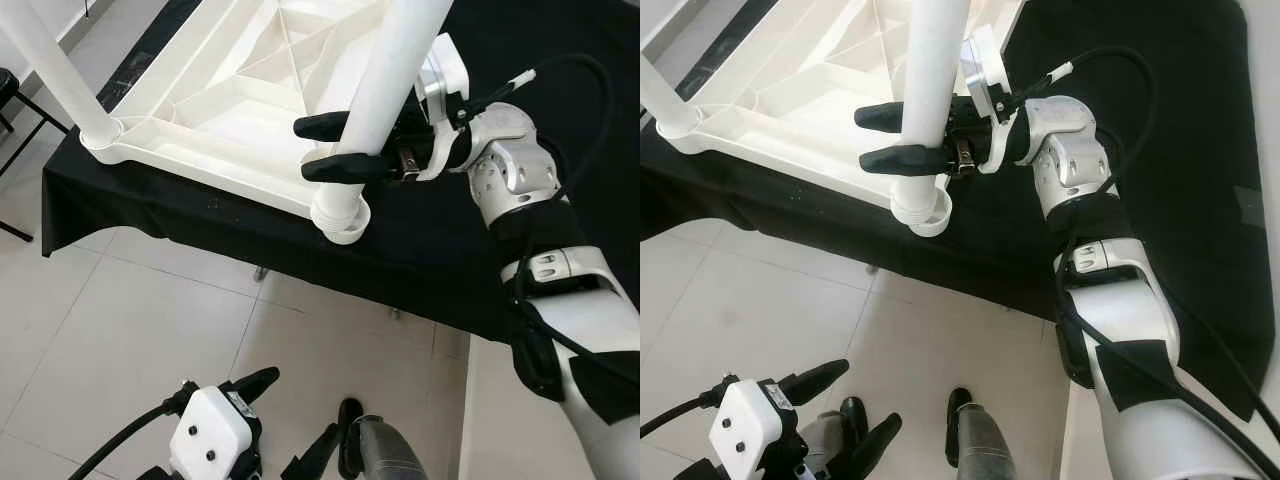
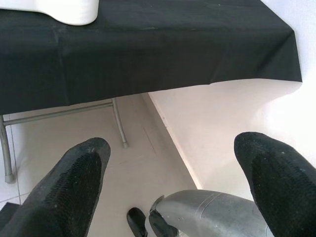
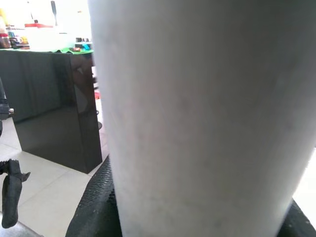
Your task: Building children table
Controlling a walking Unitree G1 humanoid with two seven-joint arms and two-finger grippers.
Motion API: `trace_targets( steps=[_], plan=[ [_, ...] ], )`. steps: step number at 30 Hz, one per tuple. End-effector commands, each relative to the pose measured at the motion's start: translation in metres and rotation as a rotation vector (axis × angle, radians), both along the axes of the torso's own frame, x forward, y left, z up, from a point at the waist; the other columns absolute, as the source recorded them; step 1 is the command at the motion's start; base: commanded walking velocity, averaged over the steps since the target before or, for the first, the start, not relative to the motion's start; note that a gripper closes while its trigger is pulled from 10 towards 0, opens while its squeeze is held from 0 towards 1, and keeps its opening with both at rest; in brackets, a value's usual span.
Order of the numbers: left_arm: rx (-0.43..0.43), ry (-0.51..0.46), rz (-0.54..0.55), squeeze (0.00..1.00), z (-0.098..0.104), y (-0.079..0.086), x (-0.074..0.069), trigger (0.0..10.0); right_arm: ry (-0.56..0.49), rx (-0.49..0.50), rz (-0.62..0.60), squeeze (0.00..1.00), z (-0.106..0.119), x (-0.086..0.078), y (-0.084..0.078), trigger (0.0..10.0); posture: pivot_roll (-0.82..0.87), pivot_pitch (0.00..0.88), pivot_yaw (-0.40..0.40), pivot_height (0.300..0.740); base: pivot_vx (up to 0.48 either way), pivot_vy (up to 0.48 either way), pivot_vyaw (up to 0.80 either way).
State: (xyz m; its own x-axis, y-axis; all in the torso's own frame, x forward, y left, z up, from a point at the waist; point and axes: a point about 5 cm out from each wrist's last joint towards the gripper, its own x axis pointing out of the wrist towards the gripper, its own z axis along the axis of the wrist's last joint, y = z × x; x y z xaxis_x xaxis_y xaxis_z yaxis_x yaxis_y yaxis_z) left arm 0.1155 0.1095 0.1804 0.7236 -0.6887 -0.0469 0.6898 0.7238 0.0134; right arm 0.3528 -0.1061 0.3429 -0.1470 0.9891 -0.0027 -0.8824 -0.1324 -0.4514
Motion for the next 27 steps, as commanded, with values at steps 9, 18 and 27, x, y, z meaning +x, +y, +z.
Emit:
trace_targets(
  steps=[9, 18, 27],
  plan=[
    [0.013, 0.021, -0.007, 0.00, -0.0057, -0.0006, -0.0035, 10.0, 0.072, -0.076, -0.021, 0.00, -0.0213, 0.0063, -0.0014, 10.0, 0.12, 0.428, -0.047, 0.740, 0.000, 0.000, 0.00],
    [0.014, 0.012, -0.005, 0.00, -0.0062, -0.0014, -0.0036, 10.0, 0.081, -0.095, -0.052, 0.00, -0.0188, 0.0090, -0.0091, 10.0, 0.12, 0.428, -0.050, 0.740, 0.000, 0.000, 0.00],
    [0.015, 0.005, -0.005, 0.00, -0.0068, -0.0018, -0.0024, 10.0, 0.079, -0.165, -0.014, 0.00, -0.0229, 0.0036, -0.0051, 10.0, 0.11, 0.426, -0.053, 0.740, 0.000, 0.000, 0.00]
  ],
)
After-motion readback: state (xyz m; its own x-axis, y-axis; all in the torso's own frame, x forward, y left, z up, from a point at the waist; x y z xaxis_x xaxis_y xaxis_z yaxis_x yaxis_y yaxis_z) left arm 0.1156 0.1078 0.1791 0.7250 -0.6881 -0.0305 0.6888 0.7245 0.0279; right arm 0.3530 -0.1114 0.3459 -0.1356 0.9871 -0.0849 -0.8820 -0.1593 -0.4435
